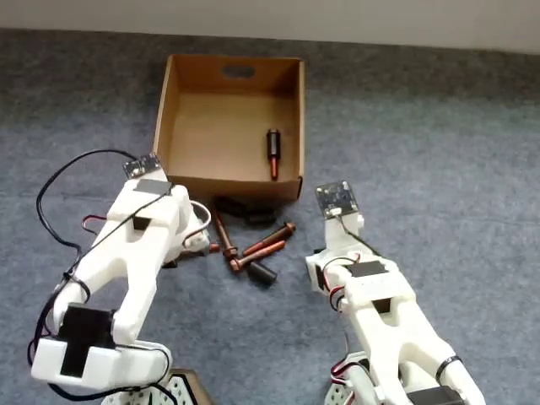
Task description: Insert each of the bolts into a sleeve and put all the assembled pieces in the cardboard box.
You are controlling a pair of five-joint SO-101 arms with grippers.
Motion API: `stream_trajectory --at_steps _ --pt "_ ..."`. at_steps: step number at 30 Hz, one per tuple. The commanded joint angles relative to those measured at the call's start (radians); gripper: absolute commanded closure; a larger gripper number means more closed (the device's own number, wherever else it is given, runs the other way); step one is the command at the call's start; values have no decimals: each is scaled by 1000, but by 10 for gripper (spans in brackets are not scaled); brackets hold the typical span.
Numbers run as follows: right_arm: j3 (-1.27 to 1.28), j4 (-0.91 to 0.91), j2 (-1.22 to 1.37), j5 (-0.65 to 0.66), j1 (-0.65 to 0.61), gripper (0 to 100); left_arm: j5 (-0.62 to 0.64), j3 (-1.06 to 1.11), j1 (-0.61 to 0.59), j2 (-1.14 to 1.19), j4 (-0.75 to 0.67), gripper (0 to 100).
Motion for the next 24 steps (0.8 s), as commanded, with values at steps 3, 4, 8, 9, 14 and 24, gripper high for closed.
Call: stream_trajectory --at_steps 3,4,8,9,14,24 --pt "-2 -16 -25 21 -7 993 28 -70 -24 56 -17 790" --pt "-2 -16 -25 21 -7 993 28 -82 -27 67 -17 790" --pt "-2 -16 -25 21 -7 993 28 -96 -25 79 -17 790" --pt "-2 -16 -25 21 -7 993 28 -97 -25 82 -17 790" --pt "-2 -16 -25 21 -7 993 29 -94 -30 85 -71 790" --pt "-1 -16 -25 21 -7 993 91 -94 -33 85 -89 790"
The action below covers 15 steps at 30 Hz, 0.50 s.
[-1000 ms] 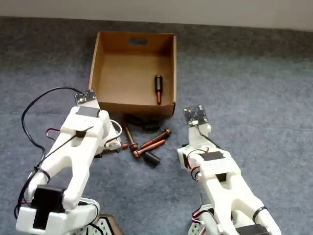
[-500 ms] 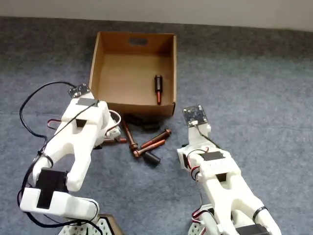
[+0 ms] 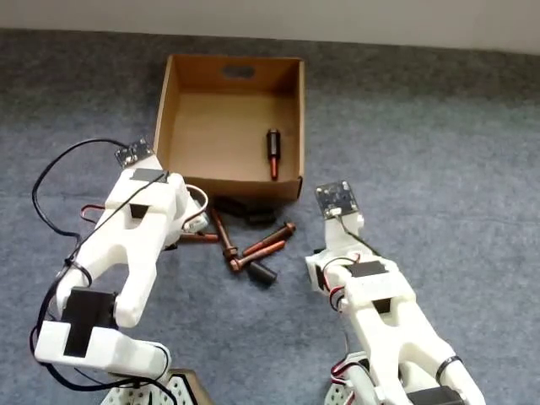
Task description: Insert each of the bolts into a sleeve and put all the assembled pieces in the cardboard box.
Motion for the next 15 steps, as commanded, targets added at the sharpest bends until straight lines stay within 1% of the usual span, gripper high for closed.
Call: stream_trajectory --at_steps 1,5,11,15 --pt "7 -16 -25 20 -7 993 35 -15 -12 2 -9 790" --pt "15 -16 -25 20 -7 993 35 -13 -13 4 -9 790" --pt "15 -16 -25 20 -7 993 35 -13 -94 4 -54 790" --pt "15 -16 -25 21 -7 993 35 -7 -110 4 -51 790"
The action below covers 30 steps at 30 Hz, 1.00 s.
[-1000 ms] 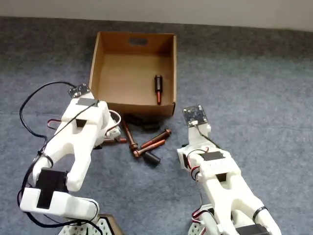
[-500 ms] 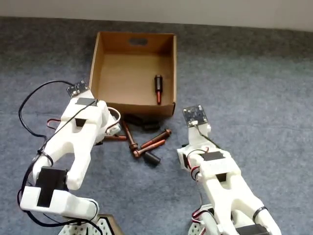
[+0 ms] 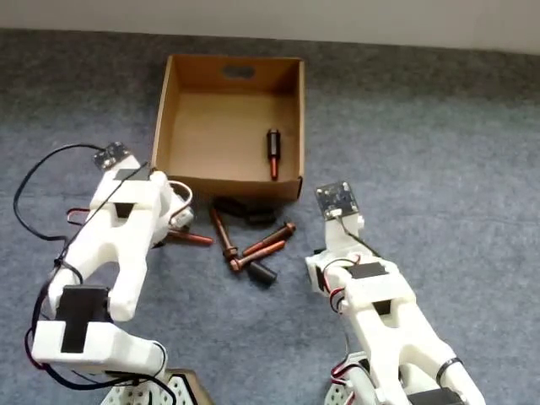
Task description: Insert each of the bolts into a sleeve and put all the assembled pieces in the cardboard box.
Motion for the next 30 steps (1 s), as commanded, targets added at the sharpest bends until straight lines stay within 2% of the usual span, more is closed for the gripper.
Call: stream_trajectory --at_steps 1,7,9,14,21,23,28,30 --pt "1 -10 -16 21 -7 993 6 -4 -13 -2 -9 790" --pt "1 -10 -16 21 -7 993 -2 10 -7 -2 -11 798" --pt "1 -10 -16 21 -7 993 -5 10 -7 -2 -9 836" --pt "1 -10 -16 21 -7 993 -121 12 -7 -2 -9 992" --pt "1 -10 -16 21 -7 993 -272 70 -12 -13 -9 987" --pt "1 -10 -16 21 -7 993 -354 81 -12 -15 -8 986" --pt "-1 -10 -16 21 -7 993 -792 84 -12 -5 -17 983" --pt "-1 -10 -16 21 -7 993 -907 81 -12 -5 -17 983"
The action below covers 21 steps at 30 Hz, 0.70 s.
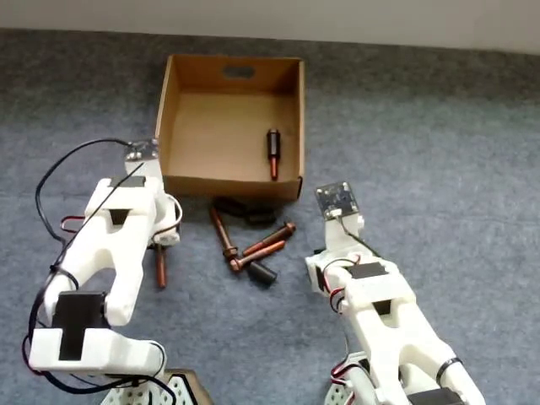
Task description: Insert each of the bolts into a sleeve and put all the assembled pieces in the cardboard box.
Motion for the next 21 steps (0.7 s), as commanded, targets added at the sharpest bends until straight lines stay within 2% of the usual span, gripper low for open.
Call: stream_trajectory --at_steps 1,3,6,11,18,21 --pt "-1 -10 -16 21 -7 993 -250 7 -2 2 -6 983" --pt "-1 -10 -16 21 -7 993 -304 7 -1 2 -6 982" --pt "-1 -10 -16 21 -7 993 -308 -8 1 2 -5 970" --pt "1 -10 -16 21 -7 993 -313 -21 1 -7 -6 854" --pt "1 -10 -18 21 -7 993 -347 -7 -1 -8 -9 879" --pt "1 -10 -18 21 -7 993 -350 35 -10 -8 -84 879"
